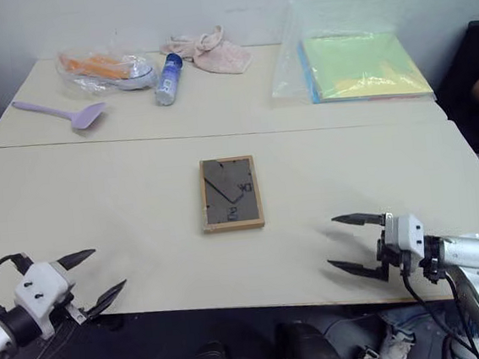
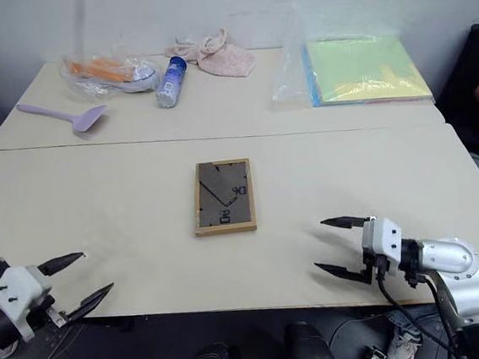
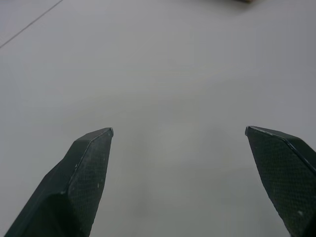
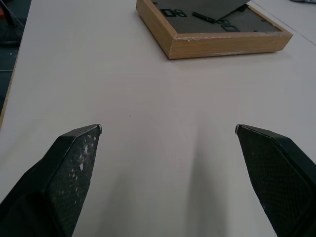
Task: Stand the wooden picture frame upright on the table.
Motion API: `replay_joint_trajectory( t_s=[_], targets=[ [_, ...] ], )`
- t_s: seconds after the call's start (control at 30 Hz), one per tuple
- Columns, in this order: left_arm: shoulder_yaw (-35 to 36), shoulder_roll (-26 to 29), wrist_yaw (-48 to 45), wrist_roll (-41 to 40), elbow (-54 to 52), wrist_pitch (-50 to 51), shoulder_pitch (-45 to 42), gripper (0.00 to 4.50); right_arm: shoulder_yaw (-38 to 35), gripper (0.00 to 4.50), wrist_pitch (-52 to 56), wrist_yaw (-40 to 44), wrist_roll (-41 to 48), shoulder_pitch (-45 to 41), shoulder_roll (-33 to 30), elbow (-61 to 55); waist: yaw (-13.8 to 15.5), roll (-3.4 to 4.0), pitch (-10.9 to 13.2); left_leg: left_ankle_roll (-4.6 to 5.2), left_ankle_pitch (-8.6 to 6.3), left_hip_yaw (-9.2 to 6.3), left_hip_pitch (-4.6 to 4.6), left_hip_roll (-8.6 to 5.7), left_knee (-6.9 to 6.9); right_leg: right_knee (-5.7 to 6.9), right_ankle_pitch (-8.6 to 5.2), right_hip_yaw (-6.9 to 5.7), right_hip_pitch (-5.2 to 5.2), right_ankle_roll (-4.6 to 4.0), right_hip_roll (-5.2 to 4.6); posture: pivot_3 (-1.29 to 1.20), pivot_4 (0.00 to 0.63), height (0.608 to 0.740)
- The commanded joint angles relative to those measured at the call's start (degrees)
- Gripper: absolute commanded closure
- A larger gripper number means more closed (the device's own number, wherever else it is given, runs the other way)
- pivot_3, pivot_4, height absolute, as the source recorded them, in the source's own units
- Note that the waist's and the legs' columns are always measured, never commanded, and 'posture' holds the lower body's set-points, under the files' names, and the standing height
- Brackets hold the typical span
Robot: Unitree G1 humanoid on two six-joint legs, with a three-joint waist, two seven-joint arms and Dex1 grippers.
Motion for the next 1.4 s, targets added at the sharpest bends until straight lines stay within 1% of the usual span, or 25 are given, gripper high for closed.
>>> replay_joint_trajectory(
  t_s=[0.03,0.07,0.13,0.17,0.23,0.27,0.3,0.33,0.4,0.5,0.53,0.63,0.73,0.83,1.03,1.23,1.33,1.4],
  targets=[
    [0.17,0.70,-0.87,-3.30,-2.24,3.81,-1.11,0.00,0.18,0.02,-0.32,-1.48,0.17,-0.22,1.36,-1.77,-0.06,0.00,0.00,-0.01,0.00,0.00,0.00,0.00,0.00,0.00,0.00,0.00,0.00,0.00,0.01,0.00,0.150,0.740],
    [-0.47,0.76,-0.64,-4.27,-3.44,6.09,-1.92,0.00,0.43,0.02,0.84,-2.16,0.46,-0.78,1.81,-2.34,-0.08,0.00,0.00,-0.01,0.01,0.00,0.01,0.00,-0.01,0.01,0.00,-0.01,0.00,0.00,0.01,0.00,0.150,0.740],
    [-2.93,1.39,0.36,-5.98,-5.99,11.09,-5.22,0.00,1.06,0.40,5.16,-4.69,1.60,-2.97,3.21,-4.26,-0.02,0.00,0.00,-0.03,0.02,0.00,0.01,0.00,-0.02,0.03,0.00,-0.01,0.00,0.00,0.01,0.00,0.150,0.740],
    [-4.15,1.31,1.80,-5.53,-6.41,12.62,-7.55,0.00,1.31,0.65,7.23,-5.72,2.11,-3.88,3.72,-5.08,0.01,0.00,0.00,-0.04,0.04,0.00,0.02,0.00,-0.01,0.06,0.00,-0.02,0.00,0.01,0.00,0.00,0.150,0.740],
    [-6.55,1.20,3.90,-4.62,-6.46,15.26,-11.86,0.38,2.07,1.36,9.67,-7.75,0.61,-5.56,4.25,-5.88,0.07,0.00,0.00,-0.04,0.06,0.00,0.01,-0.03,0.02,0.13,0.01,-0.01,0.00,0.02,-0.02,0.00,0.150,0.740],
    [-9.23,1.06,5.45,-2.50,-5.33,16.19,-15.39,0.64,3.19,1.77,10.89,-8.85,-0.93,-7.05,4.74,-5.78,0.14,0.00,0.00,-0.05,0.07,-0.01,0.02,-0.04,0.02,0.14,0.01,-0.02,0.00,0.02,-0.02,0.00,0.150,0.740],
    [-12.36,0.73,6.07,-1.22,-4.15,17.16,-19.11,0.92,4.54,2.07,11.68,-10.69,-3.38,-8.94,5.39,-5.22,0.21,0.00,0.00,-0.06,0.07,-0.02,0.02,-0.04,0.01,0.13,0.01,-0.03,0.00,0.02,-0.01,0.00,0.150,0.740],
    [-15.56,0.47,7.26,0.81,-2.67,18.61,-22.52,1.26,5.54,2.49,11.48,-12.10,-4.93,-10.83,6.45,-4.43,0.26,0.00,0.00,-0.07,0.08,-0.03,0.01,-0.05,0.01,0.13,0.01,-0.06,0.00,0.02,-0.01,0.00,0.150,0.740],
    [-20.17,-0.32,7.95,3.32,-0.31,19.70,-27.00,1.90,6.74,3.19,12.12,-14.98,-7.44,-13.46,8.03,-3.14,0.13,-0.01,-0.01,-0.10,0.11,-0.04,-0.04,-0.06,0.04,0.15,0.02,-0.10,-0.04,0.03,0.02,0.00,0.150,0.740],
    [-27.13,-4.33,10.02,7.16,5.24,20.38,-33.65,2.91,9.41,4.24,10.56,-18.49,-12.95,-17.95,10.04,1.17,-0.04,0.02,-0.02,-0.09,0.16,0.04,-0.11,-0.06,0.09,0.40,0.03,-0.08,-0.11,0.05,0.09,0.00,0.150,0.740],
    [-28.65,-5.61,10.88,8.13,6.90,21.16,-35.42,3.30,10.20,4.50,9.89,-19.39,-14.35,-19.22,10.68,2.69,-0.06,0.01,-0.02,-0.07,0.16,0.11,-0.15,-0.06,0.14,0.40,0.03,-0.09,-0.16,0.06,0.10,0.00,0.150,0.740],
    [-32.28,-8.07,11.30,10.39,10.18,21.63,-38.62,4.12,11.83,4.50,10.09,-21.26,-16.54,-22.14,12.83,6.04,-0.05,0.00,-0.01,-0.04,0.14,0.12,-0.24,-0.03,0.38,0.50,0.04,-0.10,-0.19,0.07,0.14,0.00,0.150,0.740],
    [-34.07,-10.37,12.91,11.53,10.96,23.35,-40.51,4.12,13.30,4.50,9.81,-21.40,-17.53,-23.09,14.33,6.36,0.06,0.01,-0.02,-0.04,0.14,0.09,-0.26,-0.01,0.50,0.61,0.04,-0.10,-0.19,0.07,0.13,0.00,0.150,0.740],
    [-35.08,-11.71,12.24,11.71,10.74,22.90,-40.78,4.12,14.78,4.50,9.71,-20.23,-17.54,-21.96,14.79,4.49,0.21,0.01,-0.02,-0.02,0.13,0.07,-0.24,-0.02,0.58,0.63,0.04,-0.09,-0.14,0.08,0.11,0.00,0.150,0.740],
    [-34.75,-11.97,10.61,10.43,7.18,24.12,-38.93,4.12,16.61,4.50,11.38,-18.25,-16.76,-17.72,14.52,-1.06,0.25,0.00,-0.02,0.02,0.10,0.04,-0.24,-0.03,0.59,0.61,0.05,-0.10,-0.11,0.10,0.09,0.00,0.150,0.740],
    [-31.66,-10.63,9.55,8.13,2.26,26.34,-34.35,4.12,16.19,4.50,14.55,-18.65,-16.31,-16.44,14.35,-3.91,-0.02,0.01,-0.02,-0.02,0.10,0.03,-0.21,0.01,0.57,0.62,0.05,-0.08,-0.12,0.09,0.12,0.00,0.150,0.740],
    [-28.35,-9.50,9.27,6.45,1.98,28.22,-32.81,4.12,15.55,4.50,14.76,-17.18,-15.60,-16.07,12.86,-4.41,0.05,0.00,-0.02,-0.02,0.09,0.03,-0.21,0.01,0.57,0.61,0.05,-0.08,-0.11,0.09,0.11,0.00,0.150,0.740],
    [-24.15,-8.45,9.43,2.70,2.22,34.44,-32.70,3.73,14.71,4.50,14.69,-16.24,-15.22,-16.33,11.26,-4.43,0.02,0.00,-0.02,-0.02,0.09,0.03,-0.21,0.01,0.57,0.59,0.05,-0.08,-0.12,0.09,0.11,0.00,0.150,0.740]
  ],
)
